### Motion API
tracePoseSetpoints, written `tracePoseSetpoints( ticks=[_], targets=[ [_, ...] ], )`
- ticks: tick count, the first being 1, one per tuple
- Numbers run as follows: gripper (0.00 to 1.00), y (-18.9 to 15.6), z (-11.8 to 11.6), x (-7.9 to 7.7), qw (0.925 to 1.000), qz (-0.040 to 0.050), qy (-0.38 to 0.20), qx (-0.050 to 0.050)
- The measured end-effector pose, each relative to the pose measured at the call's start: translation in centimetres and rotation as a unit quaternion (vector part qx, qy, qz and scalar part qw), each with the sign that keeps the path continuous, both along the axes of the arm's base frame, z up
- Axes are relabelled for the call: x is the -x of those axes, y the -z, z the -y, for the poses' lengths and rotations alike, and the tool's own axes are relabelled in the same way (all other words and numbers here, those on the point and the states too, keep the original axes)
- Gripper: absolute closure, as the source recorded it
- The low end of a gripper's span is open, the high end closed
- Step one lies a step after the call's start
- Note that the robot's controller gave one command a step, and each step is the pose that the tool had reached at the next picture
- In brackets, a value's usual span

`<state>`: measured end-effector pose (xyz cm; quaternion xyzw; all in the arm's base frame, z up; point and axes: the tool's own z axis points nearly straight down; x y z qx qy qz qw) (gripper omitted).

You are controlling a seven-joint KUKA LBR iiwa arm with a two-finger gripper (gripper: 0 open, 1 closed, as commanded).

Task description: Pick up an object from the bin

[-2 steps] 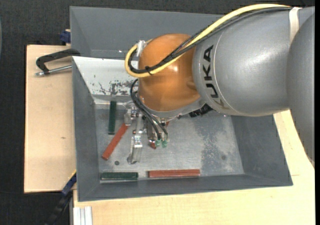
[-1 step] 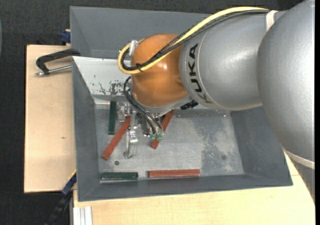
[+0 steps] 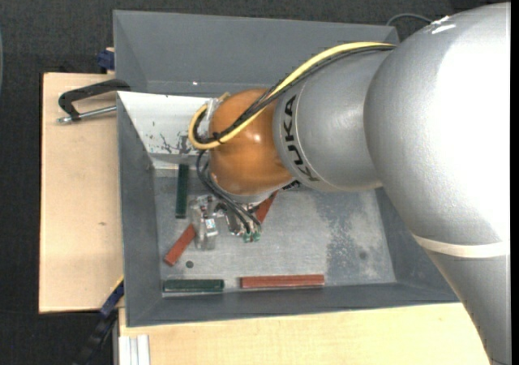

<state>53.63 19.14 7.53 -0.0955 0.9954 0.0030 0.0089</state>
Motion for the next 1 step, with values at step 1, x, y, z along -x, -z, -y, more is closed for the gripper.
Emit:
tracePoseSetpoints(
  ticks=[1],
  targets=[
    [1.00, 0.04, 0.02, 0.03, 1.0000, -0.0006, 0.000, 0.000]
  ],
)
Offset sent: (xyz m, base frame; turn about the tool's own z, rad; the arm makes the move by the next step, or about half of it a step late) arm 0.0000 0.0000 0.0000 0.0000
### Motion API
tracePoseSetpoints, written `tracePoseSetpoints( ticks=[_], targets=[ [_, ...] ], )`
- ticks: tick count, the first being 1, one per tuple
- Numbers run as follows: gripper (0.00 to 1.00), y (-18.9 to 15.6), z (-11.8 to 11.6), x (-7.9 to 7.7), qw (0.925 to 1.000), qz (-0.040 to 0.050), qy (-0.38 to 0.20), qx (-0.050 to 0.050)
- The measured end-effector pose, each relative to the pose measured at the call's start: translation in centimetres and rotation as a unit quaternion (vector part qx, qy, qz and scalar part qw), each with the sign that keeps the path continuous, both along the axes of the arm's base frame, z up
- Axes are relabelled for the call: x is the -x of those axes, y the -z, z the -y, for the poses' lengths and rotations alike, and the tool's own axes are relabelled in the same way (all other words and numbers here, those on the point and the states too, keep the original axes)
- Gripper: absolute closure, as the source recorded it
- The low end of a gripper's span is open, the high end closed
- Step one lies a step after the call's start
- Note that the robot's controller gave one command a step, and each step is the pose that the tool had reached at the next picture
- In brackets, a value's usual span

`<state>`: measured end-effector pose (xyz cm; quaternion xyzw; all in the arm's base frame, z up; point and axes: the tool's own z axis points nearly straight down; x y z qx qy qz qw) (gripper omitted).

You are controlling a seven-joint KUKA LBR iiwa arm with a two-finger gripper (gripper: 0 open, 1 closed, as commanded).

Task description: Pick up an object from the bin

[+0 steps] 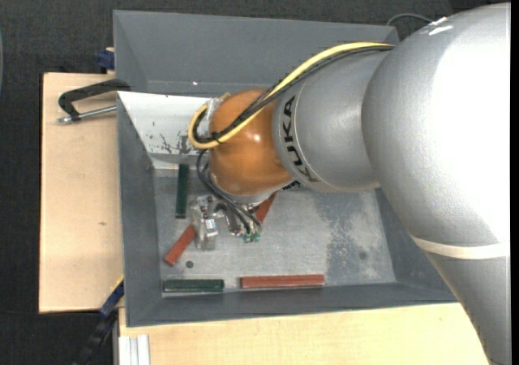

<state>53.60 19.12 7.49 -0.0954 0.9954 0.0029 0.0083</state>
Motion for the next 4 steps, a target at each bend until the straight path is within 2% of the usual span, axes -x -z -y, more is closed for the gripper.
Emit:
tracePoseSetpoints(
  ticks=[1, 2, 3, 4],
  targets=[
    [1.00, 0.0, 0.0, 0.0, 1.0000, -0.0002, 0.000, 0.000],
    [1.00, -1.4, -0.7, -0.5, 0.9999, -0.0056, -0.015, 0.002],
    [1.00, -3.3, -1.4, -1.1, 0.9998, -0.0040, -0.020, 0.002],
    [1.00, -8.5, -0.9, 0.8, 0.9998, -0.0087, -0.015, 0.003]
  ],
)
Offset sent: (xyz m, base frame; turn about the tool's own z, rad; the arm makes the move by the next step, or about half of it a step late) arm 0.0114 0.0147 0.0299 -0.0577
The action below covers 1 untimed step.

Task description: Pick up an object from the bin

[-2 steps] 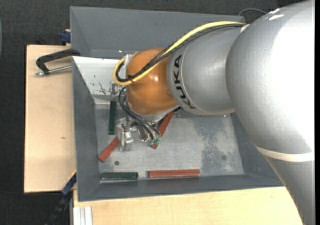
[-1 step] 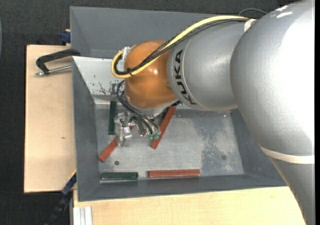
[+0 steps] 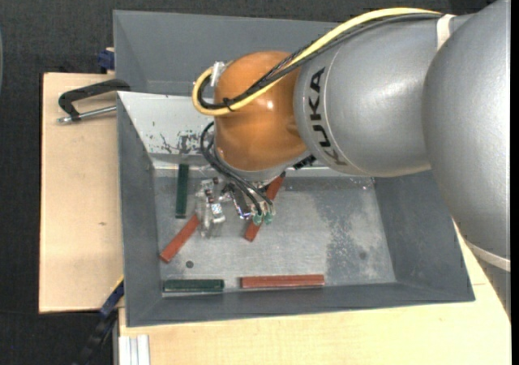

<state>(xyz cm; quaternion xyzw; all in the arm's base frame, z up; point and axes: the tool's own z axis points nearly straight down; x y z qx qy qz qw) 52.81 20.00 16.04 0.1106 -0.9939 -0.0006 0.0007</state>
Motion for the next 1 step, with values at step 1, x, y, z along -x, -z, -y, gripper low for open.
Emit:
tracePoseSetpoints(
  ticks=[1],
  targets=[
    [1.00, -0.44, -0.84, -1.60, 0.9999, 0.0089, -0.005, -0.003]
  ],
)
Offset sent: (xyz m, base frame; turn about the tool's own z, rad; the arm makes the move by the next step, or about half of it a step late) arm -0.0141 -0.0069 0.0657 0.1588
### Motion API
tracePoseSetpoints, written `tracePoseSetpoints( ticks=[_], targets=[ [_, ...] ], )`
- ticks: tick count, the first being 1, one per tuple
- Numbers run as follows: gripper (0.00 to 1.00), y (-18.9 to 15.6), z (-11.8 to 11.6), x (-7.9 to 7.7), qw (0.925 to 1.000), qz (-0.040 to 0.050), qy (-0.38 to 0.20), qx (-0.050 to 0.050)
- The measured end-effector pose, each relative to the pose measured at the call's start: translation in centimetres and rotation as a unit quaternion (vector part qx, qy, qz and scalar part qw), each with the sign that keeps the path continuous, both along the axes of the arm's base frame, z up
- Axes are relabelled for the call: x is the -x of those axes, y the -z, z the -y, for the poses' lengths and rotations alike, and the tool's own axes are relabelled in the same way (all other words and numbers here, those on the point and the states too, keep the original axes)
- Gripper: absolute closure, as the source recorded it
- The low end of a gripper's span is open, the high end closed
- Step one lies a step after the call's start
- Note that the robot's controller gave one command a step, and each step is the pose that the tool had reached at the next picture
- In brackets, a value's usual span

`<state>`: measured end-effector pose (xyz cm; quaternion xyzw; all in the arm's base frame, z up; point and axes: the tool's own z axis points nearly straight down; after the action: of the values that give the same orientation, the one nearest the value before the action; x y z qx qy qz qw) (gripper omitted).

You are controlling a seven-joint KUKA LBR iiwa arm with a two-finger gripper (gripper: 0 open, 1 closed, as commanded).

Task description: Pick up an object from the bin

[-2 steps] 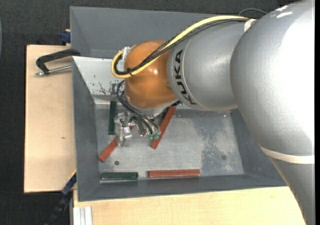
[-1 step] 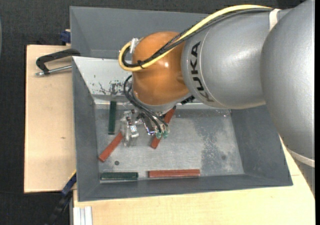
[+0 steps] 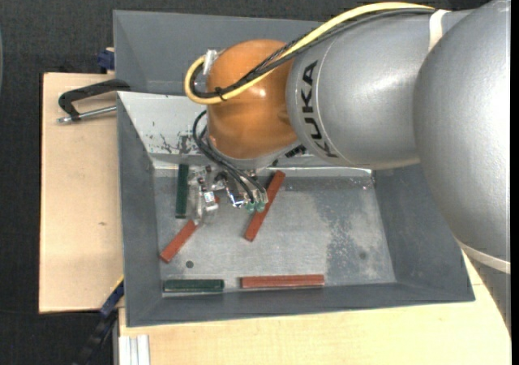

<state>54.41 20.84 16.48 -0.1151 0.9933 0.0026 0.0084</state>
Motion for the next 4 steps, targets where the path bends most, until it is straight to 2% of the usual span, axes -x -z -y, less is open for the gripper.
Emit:
tracePoseSetpoints(
  ticks=[1, 2, 3, 4],
  targets=[
    [0.00, -6.4, 1.4, 2.9, 0.9965, -0.0052, 0.083, 0.001],
    [0.00, -6.2, 1.4, 2.9, 0.9965, -0.0063, 0.084, 0.001],
    [0.00, -2.2, 1.1, 1.4, 0.9990, -0.0048, 0.044, 0.001],
    [0.00, 4.4, 2.1, -0.5, 0.9990, -0.0053, 0.043, 0.001]
  ],
)
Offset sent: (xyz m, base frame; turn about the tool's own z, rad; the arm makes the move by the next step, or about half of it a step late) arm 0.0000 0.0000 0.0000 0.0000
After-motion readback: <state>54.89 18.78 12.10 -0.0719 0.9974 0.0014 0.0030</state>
